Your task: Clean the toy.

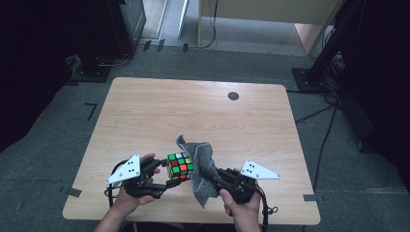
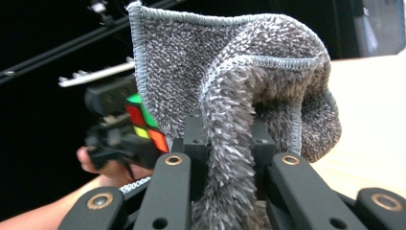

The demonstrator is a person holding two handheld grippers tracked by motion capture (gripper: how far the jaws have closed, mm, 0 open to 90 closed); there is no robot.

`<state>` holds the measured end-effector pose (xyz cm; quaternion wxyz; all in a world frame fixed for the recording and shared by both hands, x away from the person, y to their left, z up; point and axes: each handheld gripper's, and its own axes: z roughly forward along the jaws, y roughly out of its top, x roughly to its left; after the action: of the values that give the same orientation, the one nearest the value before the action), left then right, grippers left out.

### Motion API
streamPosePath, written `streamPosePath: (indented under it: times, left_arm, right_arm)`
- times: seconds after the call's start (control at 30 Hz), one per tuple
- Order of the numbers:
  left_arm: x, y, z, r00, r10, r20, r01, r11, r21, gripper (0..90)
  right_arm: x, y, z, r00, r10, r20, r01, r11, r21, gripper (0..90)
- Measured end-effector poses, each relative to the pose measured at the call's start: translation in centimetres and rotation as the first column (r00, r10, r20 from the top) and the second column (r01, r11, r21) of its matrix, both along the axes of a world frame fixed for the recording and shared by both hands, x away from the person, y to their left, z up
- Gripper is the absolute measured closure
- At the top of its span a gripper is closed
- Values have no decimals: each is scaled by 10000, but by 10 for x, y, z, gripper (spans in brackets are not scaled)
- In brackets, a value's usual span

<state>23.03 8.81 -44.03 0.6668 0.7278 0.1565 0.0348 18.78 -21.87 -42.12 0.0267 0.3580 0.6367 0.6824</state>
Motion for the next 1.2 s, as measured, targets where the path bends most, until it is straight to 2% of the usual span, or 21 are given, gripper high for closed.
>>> streamPosePath:
  times: [0.1, 0.17, 0.27, 0.33, 0.4, 0.47, 0.53, 0.57, 0.63, 0.77, 0.83, 0.93, 1.03, 1.1, 1.2]
  left_arm:
    - [0, 2, 1, 9999, -100, -47, 99, 9998, -161, 339]
    - [1, 6, 2, 9999, -42, -117, 38, 9995, -315, 338]
    - [4, 11, 4, 9997, 103, -225, -115, 9984, -554, 339]
    - [5, 12, 4, 9996, 189, -208, -200, 9983, -539, 339]
    - [4, 12, 4, 9996, 207, -198, -218, 9982, -553, 340]
    - [4, 11, 4, 9997, 189, -175, -198, 9985, -501, 340]
    - [3, 9, 3, 9998, 153, -103, -156, 9995, -266, 340]
    - [3, 7, 2, 9999, 94, -91, -96, 9998, -168, 340]
    - [2, 4, 2, 10000, -18, -81, 17, 9999, -118, 340]
    - [1, 6, 2, 10000, 14, -65, -15, 9999, -152, 338]
    - [3, 10, 4, 9992, 410, -34, -411, 9988, -248, 338]
    - [4, 14, 6, 9959, 903, -109, -907, 9944, -539, 339]
    - [3, 13, 5, 9914, 1300, -171, -1308, 9895, -608, 339]
    - [2, 10, 5, 9873, 1568, -265, -1582, 9853, -639, 339]
    - [1, 7, 5, 9855, 1636, -455, -1670, 9824, -837, 339]
  right_arm:
    - [-1, 5, -2, 9989, 432, 184, -433, 9990, 66, 769]
    - [0, 6, -5, 9965, 834, 64, -834, 9965, 111, 768]
    - [3, 12, -11, 9913, 1285, -291, -1296, 9907, -404, 768]
    - [3, 16, -12, 9923, 1196, -328, -1223, 9874, -1000, 767]
    - [3, 15, -11, 9946, 1020, -211, -1038, 9878, -1157, 767]
    - [2, 9, -7, 9986, 521, 108, -509, 9941, -954, 767]
    - [0, 3, -2, 9991, 97, 402, -78, 9988, -476, 766]
    - [-1, 1, 1, 9983, -34, 581, 57, 9992, -404, 766]
    - [-3, 1, 4, 9964, 152, 836, -120, 9992, -393, 764]
    - [-4, 8, 1, 9921, 894, 876, -856, 9953, -457, 765]
    - [-2, 11, -1, 9844, 1634, 657, -1575, 9837, -866, 767]
    - [-3, 20, -4, 9723, 2252, 628, -2108, 9605, -1817, 766]
    - [-3, 34, -13, 9694, 2443, 231, -2311, 9406, -2486, 765]
    - [-5, 44, -18, 9644, 2646, 50, -2530, 9273, -2760, 765]
    - [-9, 60, -23, 9599, 2804, -70, -2680, 9092, -3186, 765]
